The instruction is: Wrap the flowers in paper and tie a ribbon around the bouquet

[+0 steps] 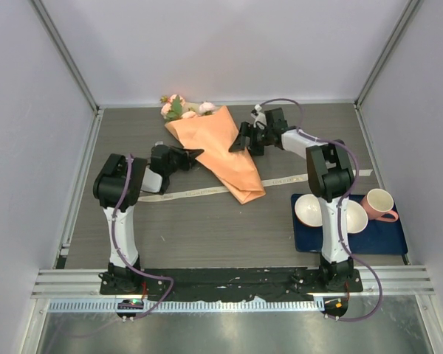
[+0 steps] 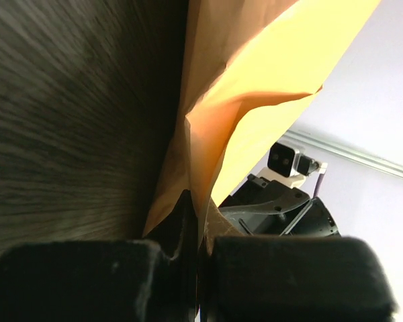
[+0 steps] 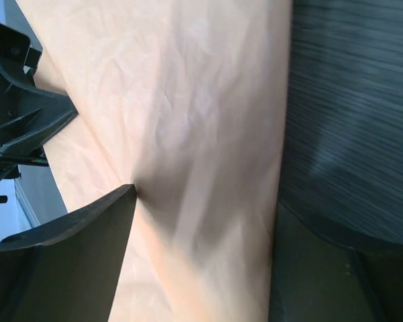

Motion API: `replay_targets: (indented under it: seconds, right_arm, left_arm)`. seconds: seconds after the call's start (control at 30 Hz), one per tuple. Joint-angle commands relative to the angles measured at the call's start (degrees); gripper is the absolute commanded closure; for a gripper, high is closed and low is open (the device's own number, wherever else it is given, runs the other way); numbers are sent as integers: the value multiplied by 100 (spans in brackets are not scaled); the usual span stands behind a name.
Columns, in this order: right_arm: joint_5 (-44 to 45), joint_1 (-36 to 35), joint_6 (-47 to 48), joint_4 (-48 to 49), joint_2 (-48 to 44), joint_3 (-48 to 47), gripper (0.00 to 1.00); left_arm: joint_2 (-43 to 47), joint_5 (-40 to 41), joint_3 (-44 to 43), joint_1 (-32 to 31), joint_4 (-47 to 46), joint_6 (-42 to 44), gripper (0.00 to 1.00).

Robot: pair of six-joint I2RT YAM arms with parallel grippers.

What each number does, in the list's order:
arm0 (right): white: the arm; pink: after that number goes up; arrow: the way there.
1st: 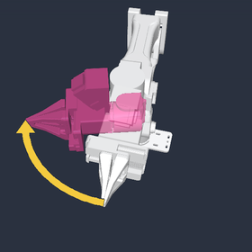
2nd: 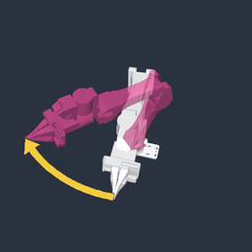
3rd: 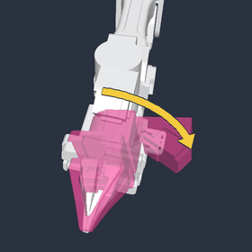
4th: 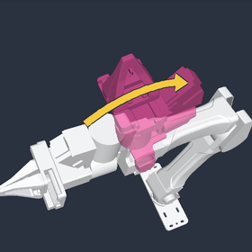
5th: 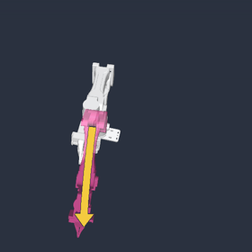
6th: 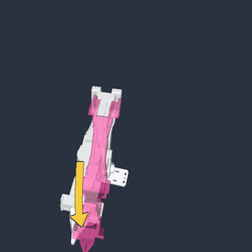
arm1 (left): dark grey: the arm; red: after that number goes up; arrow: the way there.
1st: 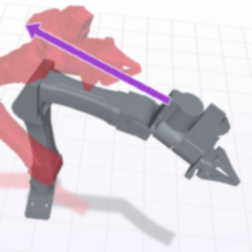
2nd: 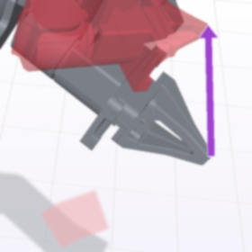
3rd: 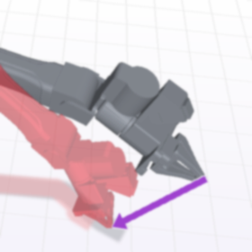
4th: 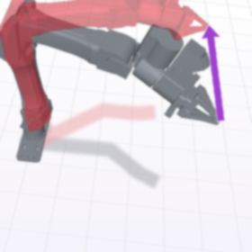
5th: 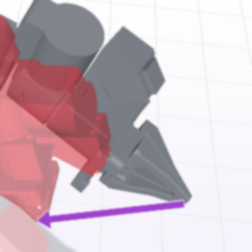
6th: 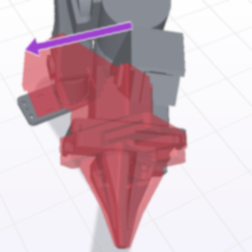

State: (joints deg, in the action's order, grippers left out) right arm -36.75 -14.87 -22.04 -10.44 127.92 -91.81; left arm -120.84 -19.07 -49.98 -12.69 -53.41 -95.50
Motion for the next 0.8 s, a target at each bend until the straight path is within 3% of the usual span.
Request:
replay_targets:
  seconds: [0.0, 0.27, 0.5, 0.77]
  right_arm:
    - [-78, -112, -318, 51, 417, -581, 27]
    - [-236, -130, -686, -196, 489, -988, 49]
    - [-17, -226, -1285, -309, 14, -470, 90]
    - [299, -455, -1487, -380, -794, 172, 99]
  left_arm:
    - [95, -544, -371, 91, 443, 461, 100]
    - [385, -835, -1083, 223, 2535, 1639, 100]
    - [684, -879, -1383, 302, 3915, 2466, 100]
    - [1044, -984, -1322, 311, 4690, 3064, 100]
